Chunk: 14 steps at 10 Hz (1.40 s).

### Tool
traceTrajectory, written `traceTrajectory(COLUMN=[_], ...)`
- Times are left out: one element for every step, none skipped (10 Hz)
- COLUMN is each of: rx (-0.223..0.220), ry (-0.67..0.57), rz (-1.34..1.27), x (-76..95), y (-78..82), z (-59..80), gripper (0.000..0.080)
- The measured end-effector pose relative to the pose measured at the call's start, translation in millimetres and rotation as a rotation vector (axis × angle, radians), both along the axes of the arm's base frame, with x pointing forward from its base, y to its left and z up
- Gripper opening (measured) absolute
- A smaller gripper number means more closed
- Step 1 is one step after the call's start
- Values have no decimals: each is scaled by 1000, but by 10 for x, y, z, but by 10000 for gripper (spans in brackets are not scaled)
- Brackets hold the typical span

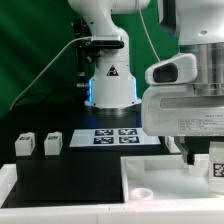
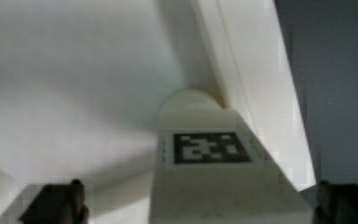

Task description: Assemble one leg

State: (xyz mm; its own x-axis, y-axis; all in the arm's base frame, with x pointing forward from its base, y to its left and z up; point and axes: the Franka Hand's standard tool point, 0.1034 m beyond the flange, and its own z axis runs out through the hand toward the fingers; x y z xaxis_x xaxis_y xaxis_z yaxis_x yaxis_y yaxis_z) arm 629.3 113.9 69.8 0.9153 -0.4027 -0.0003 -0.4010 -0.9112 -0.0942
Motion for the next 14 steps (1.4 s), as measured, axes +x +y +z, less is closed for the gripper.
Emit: traceTrajectory(rx=[5,9,13,15,21,25,29,33,40,76,99,97,96,96], ry=[4,13,22,27,38,48,58,75,86,98,106,102,100,101], rz=[-47,-142,-244,-304,-420,-531,-636,-837,-995,-1173,-1268,-1232,-1198,-1196], x=[0,-2,-3,-4,-5,-5,-7,-8,-3,2,-3,-3,-6,-11], y=[3,9,15,16,17,18,20,35,30,24,21,23,26,40], z=[-1,-1,-2,-2,-3,-4,-7,-17,-20,-23,-24,-25,-30,-32], gripper=[426,426,289,289,289,289,289,289,289,291,291,291,362,545])
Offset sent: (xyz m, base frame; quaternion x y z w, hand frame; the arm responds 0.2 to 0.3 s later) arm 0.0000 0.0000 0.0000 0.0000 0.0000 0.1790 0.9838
